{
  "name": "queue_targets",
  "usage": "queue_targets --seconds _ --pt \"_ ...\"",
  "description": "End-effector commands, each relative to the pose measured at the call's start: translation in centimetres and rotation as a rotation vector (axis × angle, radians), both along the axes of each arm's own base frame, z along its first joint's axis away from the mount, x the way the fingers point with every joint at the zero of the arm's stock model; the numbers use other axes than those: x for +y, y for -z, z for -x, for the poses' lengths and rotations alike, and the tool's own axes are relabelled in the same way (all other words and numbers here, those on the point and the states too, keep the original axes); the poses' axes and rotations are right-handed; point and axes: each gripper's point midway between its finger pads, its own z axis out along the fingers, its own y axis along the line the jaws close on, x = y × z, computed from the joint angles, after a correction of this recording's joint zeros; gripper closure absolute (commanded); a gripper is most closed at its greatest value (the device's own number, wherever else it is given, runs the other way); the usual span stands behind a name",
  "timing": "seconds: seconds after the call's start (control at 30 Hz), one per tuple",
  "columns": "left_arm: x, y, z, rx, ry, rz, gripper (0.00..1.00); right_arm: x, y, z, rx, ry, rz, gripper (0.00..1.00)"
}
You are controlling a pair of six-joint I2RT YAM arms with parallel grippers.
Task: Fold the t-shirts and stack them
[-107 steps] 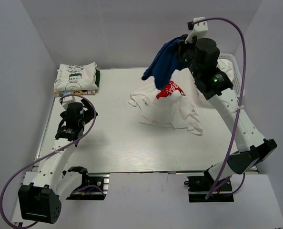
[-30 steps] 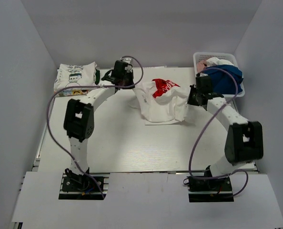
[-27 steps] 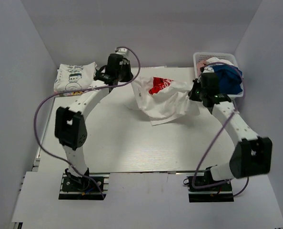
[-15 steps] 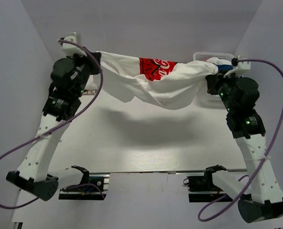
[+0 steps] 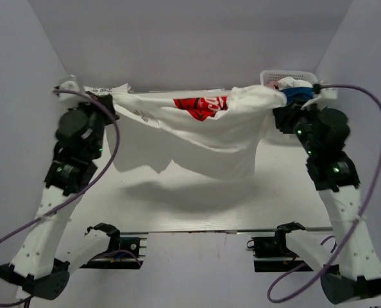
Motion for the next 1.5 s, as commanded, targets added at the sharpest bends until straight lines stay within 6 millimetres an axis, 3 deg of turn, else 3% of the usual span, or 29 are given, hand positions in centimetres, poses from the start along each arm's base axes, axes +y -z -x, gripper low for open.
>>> queue_targets --seconds 0.0,0.03,0.07,0.1,0.13,0.17,0.2,0.23,0.27,0.33,0.43,0.47,0.5,0.53,0.57,0.6,0.63,0.77,0.9,1.0,1.03,1.07,1.13,1.2,1.27,1.3,1.33,1.43,1.47 --pt "0.5 13.4 -4.5 0.351 -0.157 -0.042 1.0 0.4 12.1 -3.0 0.355 0.049 -0.012 0.65" --pt "0.7 16.0 -5.0 0.424 -0.19 -0.059 1.0 0.6 14.7 -3.2 0.409 0.042 -0.008 0.35" --pt "1.2 18.2 -5.5 0.484 -0.228 -0.077 1.0 0.7 17.6 -3.6 0.471 0.045 -0.001 0.2" --pt "2.2 21.7 -6.6 0.576 -0.33 -0.08 0.97 0.4 19.6 -4.0 0.52 0.07 0.016 0.13" --pt "2.9 24.1 -6.4 0.669 -0.367 -0.112 0.85 0.1 21.1 -4.1 0.573 0.09 0.029 0.1" --pt "3.2 25.6 -6.7 0.722 -0.387 -0.123 0.43 -0.2 22.1 -3.9 0.616 0.11 0.041 0.1" --pt "3.8 26.1 -7.3 0.75 -0.424 -0.113 0.25 -1.3 22.4 -4.1 0.627 0.175 0.06 0.1" --pt "3.3 28.1 -7.8 0.815 -0.428 -0.113 0.06 -1.7 23.8 -3.9 0.685 0.208 0.064 0.1" --pt "3.3 28.9 -7.6 0.867 -0.416 -0.121 0.0 -1.9 24.7 -3.6 0.713 0.224 0.065 0.1" --pt "2.6 29.1 -7.9 0.878 -0.384 -0.108 0.0 -2.3 25.6 -3.2 0.74 0.261 0.051 0.1" --pt "-1.0 29.6 -7.7 0.87 -0.178 -0.112 0.0 -3.4 28.5 -1.8 0.807 0.323 0.066 0.1" --pt "-3.9 30.7 -7.3 0.879 -0.012 -0.076 0.0 -4.0 29.6 -1.3 0.828 0.355 0.081 0.1" --pt "-5.0 30.6 -6.8 0.862 0.065 -0.057 0.0 -4.4 30.5 -1.0 0.846 0.373 0.091 0.1" --pt "-5.7 31.1 -6.4 0.866 0.109 -0.042 0.0 -4.8 31.7 -0.6 0.879 0.393 0.083 0.1" --pt "-6.7 33.8 -4.7 0.932 0.162 -0.033 0.0 -4.1 32.6 -0.6 0.916 0.347 0.084 0.1" --pt "-6.6 34.0 -4.4 0.948 0.16 -0.037 0.0 -4.0 32.5 -0.9 0.907 0.346 0.08 0.1" --pt "-6.6 34.5 -3.6 0.972 0.16 -0.034 0.0 -1.8 32.9 -0.5 0.936 0.212 0.044 0.1" --pt "-5.9 36.6 -0.6 0.998 0.161 -0.015 0.0 2.0 33.2 -0.6 0.87 -0.03 0.04 0.1" --pt "-4.8 38.1 -0.2 1.022 0.106 -0.028 0.0 -0.6 33.5 -0.9 0.869 0.135 0.063 0.1" --pt "-1.6 40.4 2.9 1.154 -0.127 0.038 0.0 -0.6 34.3 1.3 0.982 0.151 0.072 0.1" --pt "-0.3 41.2 5.0 1.196 -0.181 0.06 0.0 -0.7 35.1 3.4 1.064 0.15 0.088 0.1" --pt "-0.1 41.4 5.8 1.206 -0.202 0.086 0.0 -0.7 36.6 5.3 1.123 0.149 0.093 0.1" --pt "1.0 42.1 8.8 1.278 -0.312 0.144 0.0 0.3 36.4 8.0 1.166 0.104 0.088 0.1" --pt "1.6 42.3 10.3 1.289 -0.37 0.191 0.0 1.2 36.2 10.9 1.2 0.037 0.114 0.1" --pt "1.8 43.5 12.1 1.345 -0.389 0.197 0.0 1.5 36.1 12.2 1.213 0.017 0.124 0.1" --pt "1.7 43.9 12.4 1.348 -0.39 0.214 0.0 2.8 36.2 13.3 1.228 -0.066 0.126 0.1" --pt "2.0 44.9 13.1 1.365 -0.397 0.205 0.0 3.2 36.4 13.3 1.223 -0.083 0.12 0.1" --pt "1.4 46.2 12.2 1.348 -0.379 0.223 0.0 4.5 38.3 13.0 1.24 -0.128 0.138 0.1" --pt "1.1 46.1 11.1 1.315 -0.356 0.229 0.0 5.1 38.5 11.6 1.198 -0.13 0.123 0.1"
